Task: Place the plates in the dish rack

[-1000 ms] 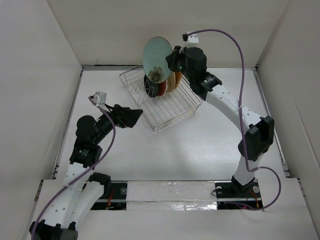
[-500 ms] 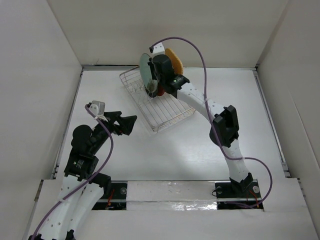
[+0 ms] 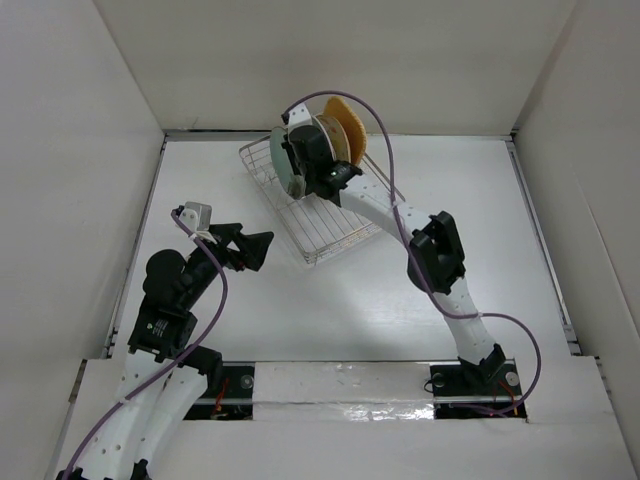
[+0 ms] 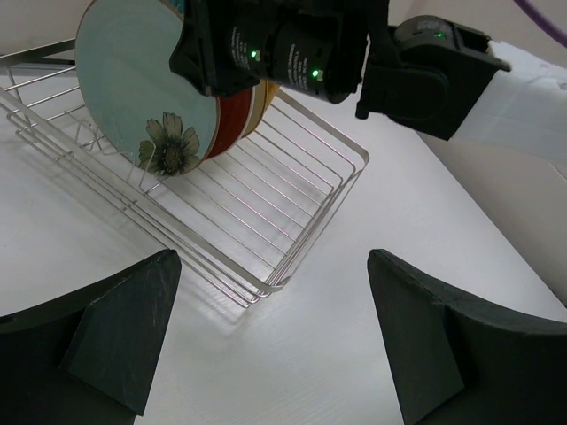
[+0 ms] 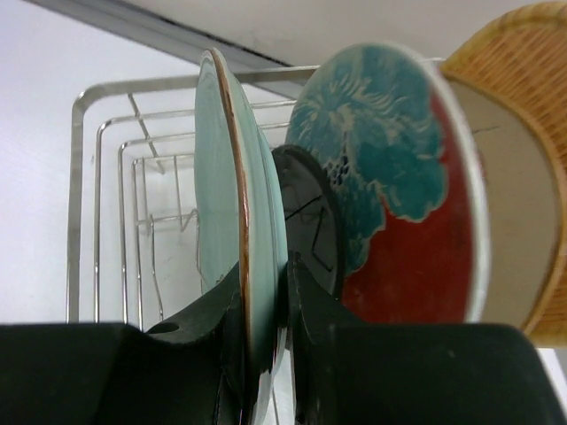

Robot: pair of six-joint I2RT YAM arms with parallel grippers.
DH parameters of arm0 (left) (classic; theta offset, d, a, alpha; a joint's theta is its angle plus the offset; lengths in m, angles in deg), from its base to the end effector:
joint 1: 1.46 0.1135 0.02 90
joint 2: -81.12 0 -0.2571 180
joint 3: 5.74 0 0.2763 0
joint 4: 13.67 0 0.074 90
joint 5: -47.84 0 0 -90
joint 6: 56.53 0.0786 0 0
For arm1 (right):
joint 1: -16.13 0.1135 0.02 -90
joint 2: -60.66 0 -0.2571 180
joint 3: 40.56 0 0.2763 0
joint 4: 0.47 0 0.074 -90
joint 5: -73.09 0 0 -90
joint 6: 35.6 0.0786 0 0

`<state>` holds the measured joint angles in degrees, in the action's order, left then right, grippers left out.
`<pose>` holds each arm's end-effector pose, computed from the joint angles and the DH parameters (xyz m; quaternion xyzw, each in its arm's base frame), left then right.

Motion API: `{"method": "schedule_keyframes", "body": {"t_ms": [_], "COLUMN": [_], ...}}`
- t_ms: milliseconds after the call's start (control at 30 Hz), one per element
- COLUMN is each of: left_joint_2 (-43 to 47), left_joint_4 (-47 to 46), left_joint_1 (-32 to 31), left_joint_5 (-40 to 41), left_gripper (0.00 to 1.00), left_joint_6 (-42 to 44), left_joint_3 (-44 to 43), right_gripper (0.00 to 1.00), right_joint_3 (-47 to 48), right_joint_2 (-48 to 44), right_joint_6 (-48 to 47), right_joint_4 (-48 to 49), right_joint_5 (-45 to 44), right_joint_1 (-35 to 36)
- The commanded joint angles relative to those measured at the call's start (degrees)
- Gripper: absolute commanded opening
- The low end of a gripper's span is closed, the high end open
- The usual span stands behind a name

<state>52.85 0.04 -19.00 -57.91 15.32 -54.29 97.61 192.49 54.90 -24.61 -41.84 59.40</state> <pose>0.1856 -0.0810 0.3482 0.0988 0.6597 -0.3134 0.6759 0.4628 0.3902 0.2912 -0.1693 0.7810 0.0526 0.5989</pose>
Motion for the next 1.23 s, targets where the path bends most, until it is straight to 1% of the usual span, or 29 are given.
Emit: {"method": "schedule_keyframes", "body": {"t_ms": [0,33,133,167,233,267,333,367,433,467,500,533,567,600,633,667,733,767,800,867,900,1000,1033,1133,1200], "left_joint_2": [0.67,0.67,0.68,0.67,0.76,0.68,0.94,0.94,1.02,1.03,1.29,1.55,1.73,2.43,2.78,3.13,4.36,4.71,5.41,6.12,6.56,6.83,6.83,6.83,6.30], "left_joint_4": [-1.52,-1.52,-1.52,-1.43,-1.43,-1.35,-1.35,-1.26,-1.26,-1.26,-1.26,-1.26,-1.26,-1.26,-1.26,-1.26,-1.26,-1.34,-1.43,-1.96,-2.22,-2.75,-2.93,-4.07,-4.42], "left_joint_1": [-0.21,-0.21,-0.21,-0.21,-0.21,-0.21,-0.21,-0.21,-0.21,-0.21,-0.21,-0.21,-0.21,-0.21,-0.21,-0.21,-0.21,-0.21,-0.21,-0.21,-0.21,-0.21,-0.21,0.40,0.92], "left_joint_5": [0.81,0.89,1.16,1.33,1.42,1.51,1.86,2.56,3.26,3.70,3.88,4.06,4.58,5.02,5.46,6.42,7.39,7.92,8.19,8.10,8.10,8.28,8.45,8.10,7.58], "left_gripper": [0.84,0.84,0.84,0.84,0.84,0.84,0.84,0.84,0.85,0.85,0.86,0.86,0.86,0.86,0.86,0.86,0.87,0.87,0.88,0.88,0.89,0.89,0.89,0.87,0.87], "left_joint_6": [0.84,0.84,0.93,0.93,0.93,0.93,0.93,0.93,0.84,0.84,0.84,0.75,0.75,0.75,0.58,0.57,0.49,0.49,0.49,0.31,0.31,0.22,-0.04,-0.74,-1.27], "left_joint_3": [-0.73,-0.73,-0.64,-0.64,-0.73,-0.82,-0.82,-0.82,-0.90,-0.90,-0.99,-0.99,-0.91,-0.82,-0.82,-0.82,-0.73,-0.64,-0.47,-0.38,-0.38,-0.29,-0.12,0.41,0.33], "right_gripper": [0.00,0.00,0.07,0.14,0.26,0.42,0.57,0.68,0.79,0.88,0.92,0.95,1.00,1.00,1.00,1.00,1.00,1.00,0.99,0.98,0.98,0.97,0.96,0.96,0.96], "right_joint_3": [0.68,0.76,-0.29,-0.81,-1.34,-1.52,-2.31,-2.57,-4.41,-5.55,-6.87,-10.62,-13.18,-15.99,-19.24,-26.93,-35.75,-44.76,-49.46,-58.43,-66.13,-76.36,-77.88,-82.10,-82.73], "right_joint_2": [0.70,1.14,1.76,1.59,0.36,-0.34,-2.96,-4.11,-8.49,-10.35,-12.37,-14.56,-19.46,-22.38,-25.45,-32.27,-39.77,-43.81,-52.12,-61.03,-69.78,-81.78,-88.08,-94.81,-95.35], "right_joint_6": [-2.34,-2.51,-2.78,-2.52,-2.08,-1.55,-0.76,-0.49,2.14,3.28,3.90,4.51,5.39,5.92,6.36,7.32,8.47,9.34,10.13,12.33,12.95,15.06,15.59,17.96,19.54], "right_joint_4": [8.52,8.34,9.13,9.31,9.66,9.75,9.84,9.84,9.84,10.01,10.54,10.89,10.98,14.03,15.10,16.42,20.55,21.86,23.18,26.79,27.41,25.58,23.31,19.00,17.14], "right_joint_5": [-2.23,-2.58,-4.25,-4.34,-4.34,-4.25,-3.90,-2.86,-1.36,-0.05,0.31,0.32,0.32,0.32,0.14,-0.73,-1.44,-2.83,-4.15,-8.01,-9.25,-14.53,-14.97,-13.84,-10.94], "right_joint_1": [2.17,2.78,3.32,3.32,3.84,3.84,3.84,3.84,3.84,3.84,3.84,3.84,3.84,3.84,3.84,3.84,3.84,3.84,3.84,3.84,3.15,1.48,0.77,-3.09,-5.29]}}
